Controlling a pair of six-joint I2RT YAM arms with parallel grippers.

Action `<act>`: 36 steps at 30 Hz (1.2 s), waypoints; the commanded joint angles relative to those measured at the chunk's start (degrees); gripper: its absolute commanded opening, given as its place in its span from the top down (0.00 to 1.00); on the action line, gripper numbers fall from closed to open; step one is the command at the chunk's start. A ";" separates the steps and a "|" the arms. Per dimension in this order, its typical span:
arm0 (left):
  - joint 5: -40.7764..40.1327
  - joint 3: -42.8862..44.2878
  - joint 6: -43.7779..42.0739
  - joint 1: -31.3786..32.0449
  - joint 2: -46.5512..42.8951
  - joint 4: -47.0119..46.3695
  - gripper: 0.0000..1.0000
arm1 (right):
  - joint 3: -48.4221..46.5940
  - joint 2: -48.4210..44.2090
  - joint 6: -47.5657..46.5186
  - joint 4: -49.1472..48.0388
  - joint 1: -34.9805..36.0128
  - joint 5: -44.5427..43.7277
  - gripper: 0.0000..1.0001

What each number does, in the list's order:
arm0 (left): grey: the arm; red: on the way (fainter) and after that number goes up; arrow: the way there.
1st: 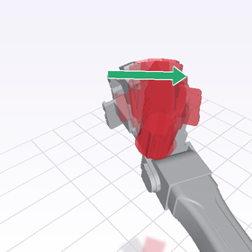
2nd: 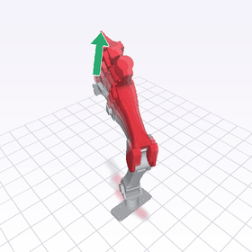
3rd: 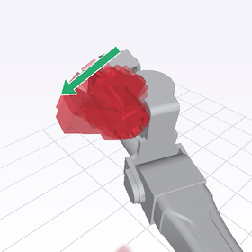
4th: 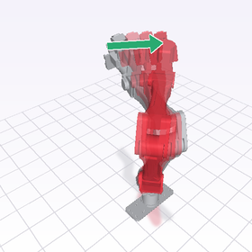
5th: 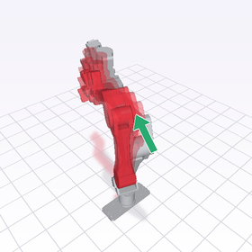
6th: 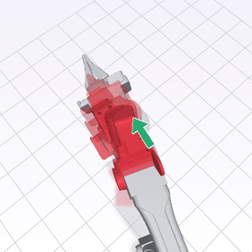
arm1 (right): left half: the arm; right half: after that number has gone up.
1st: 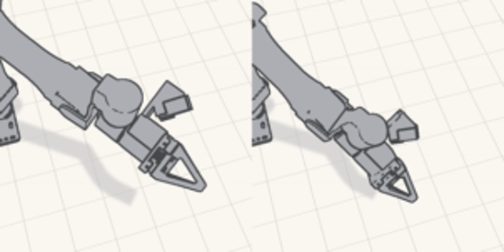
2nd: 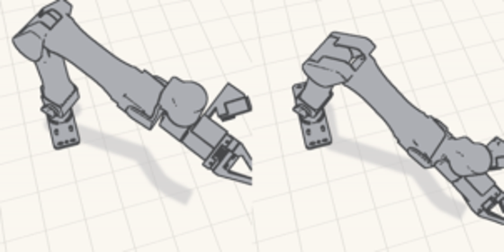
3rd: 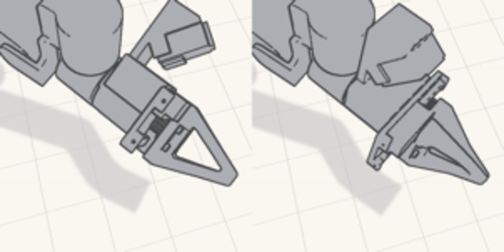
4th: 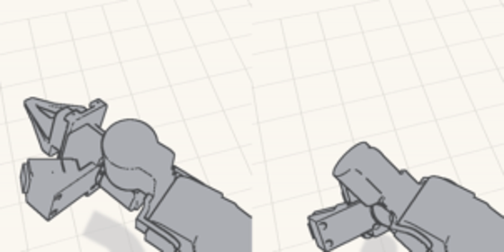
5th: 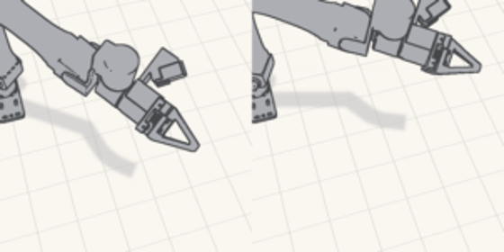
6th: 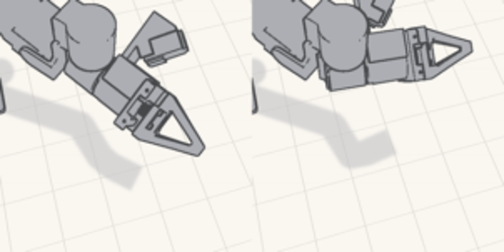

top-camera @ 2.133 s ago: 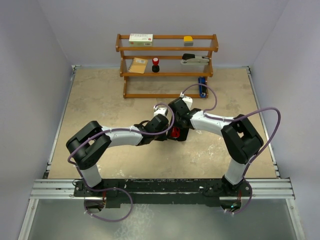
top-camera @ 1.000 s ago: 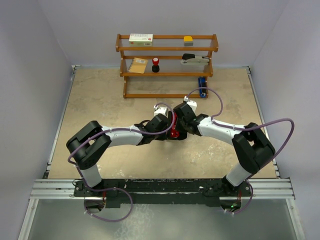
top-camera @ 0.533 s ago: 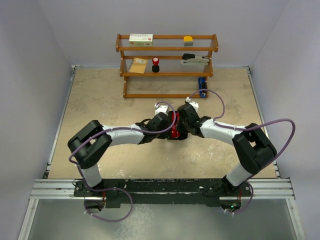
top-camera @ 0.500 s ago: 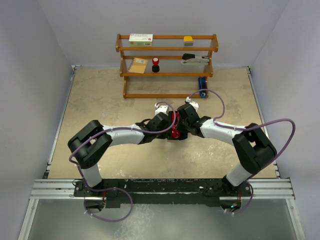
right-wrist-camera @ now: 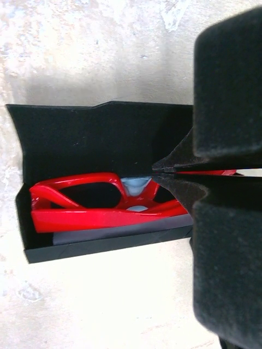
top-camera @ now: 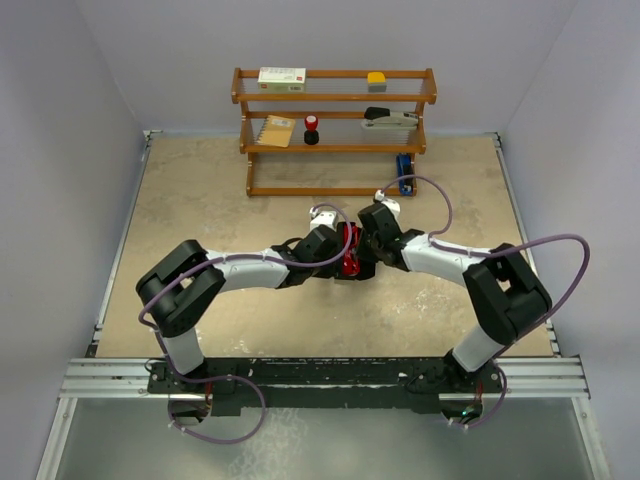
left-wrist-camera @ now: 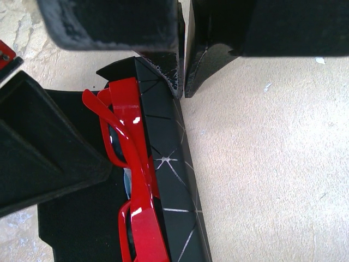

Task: Organize the sunglasses
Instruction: Adjust the sunglasses in the sunglasses case.

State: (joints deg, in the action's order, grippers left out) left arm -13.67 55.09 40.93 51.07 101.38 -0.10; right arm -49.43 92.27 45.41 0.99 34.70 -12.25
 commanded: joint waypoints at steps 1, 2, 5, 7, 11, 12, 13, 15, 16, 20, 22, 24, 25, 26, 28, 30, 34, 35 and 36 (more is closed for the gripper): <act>-0.42 1.94 -0.15 0.24 0.13 -1.22 1.00 | -4.52 1.13 -1.20 -1.30 -0.29 0.69 1.00; -0.39 1.98 -0.15 0.25 0.25 -1.22 1.00 | -4.69 1.41 -1.31 -1.41 -0.32 0.84 1.00; -0.40 2.15 -0.18 0.21 0.50 -1.21 1.00 | -5.37 2.47 -1.37 -1.50 -0.33 1.19 1.00; -0.38 2.33 -0.23 0.19 0.59 -1.07 1.00 | -5.59 3.01 -1.31 -1.92 -0.33 1.70 1.00; -0.30 2.43 -0.34 0.16 0.63 -0.98 1.00 | -5.59 4.22 -0.90 -2.54 -0.35 2.55 1.00; -0.33 2.43 -0.40 0.15 0.58 -0.89 1.00 | -5.47 4.50 -0.82 -2.62 -0.34 2.66 1.00; -0.31 2.46 -0.49 0.17 0.60 -0.87 1.00 | -5.38 4.76 -0.70 -2.72 -0.33 2.67 1.00; -0.43 2.49 -0.50 0.20 0.58 -0.78 1.00 | -5.10 5.14 -0.67 -2.88 -0.33 2.75 1.00; -0.43 2.48 -0.51 0.18 0.60 -0.86 1.00 | -4.99 5.30 -0.59 -3.07 -0.33 2.76 1.00; -0.30 2.67 -0.59 0.20 0.75 -0.76 1.00 | -4.97 6.32 -0.61 -3.46 -0.33 3.28 1.00; -0.28 2.82 -0.58 0.19 0.89 -0.73 1.00 | -4.83 6.71 -0.54 -4.31 -0.33 3.29 1.00; -0.13 2.92 -0.63 0.17 1.00 -0.69 1.00 | -4.64 7.13 -0.61 -5.57 -0.33 3.16 1.00; -0.13 3.03 -0.59 0.17 1.03 -0.69 1.00 | -4.59 7.40 -0.71 -5.94 -0.33 3.61 1.00; -0.13 3.01 -0.59 0.15 1.01 -0.69 1.00 | -4.62 7.81 -0.68 -6.19 -0.34 3.97 1.00; -0.04 3.01 -0.59 0.17 1.11 -0.63 1.00 | -4.50 8.60 -0.74 -6.96 -0.33 4.89 1.00; -0.04 2.97 -0.59 0.18 1.01 -0.60 1.00 | -4.73 9.60 -0.75 -7.16 -0.33 5.88 1.00; -0.12 2.67 -0.42 0.20 0.83 -0.56 1.00 | -4.29 10.47 -0.78 -7.69 -0.33 6.19 1.00; -0.13 2.61 -0.41 0.18 0.76 -0.60 1.00 | -4.08 10.43 -0.76 -7.88 -0.34 6.25 1.00; -0.19 2.50 -0.41 0.18 0.79 -0.68 1.00 | -4.02 10.44 -0.85 -8.05 -0.33 6.39 1.00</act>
State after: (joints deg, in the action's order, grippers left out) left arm -13.69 55.94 40.91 51.07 102.32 0.84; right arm -53.21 100.82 44.82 -5.13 34.30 -7.33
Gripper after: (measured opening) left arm 0.002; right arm 0.004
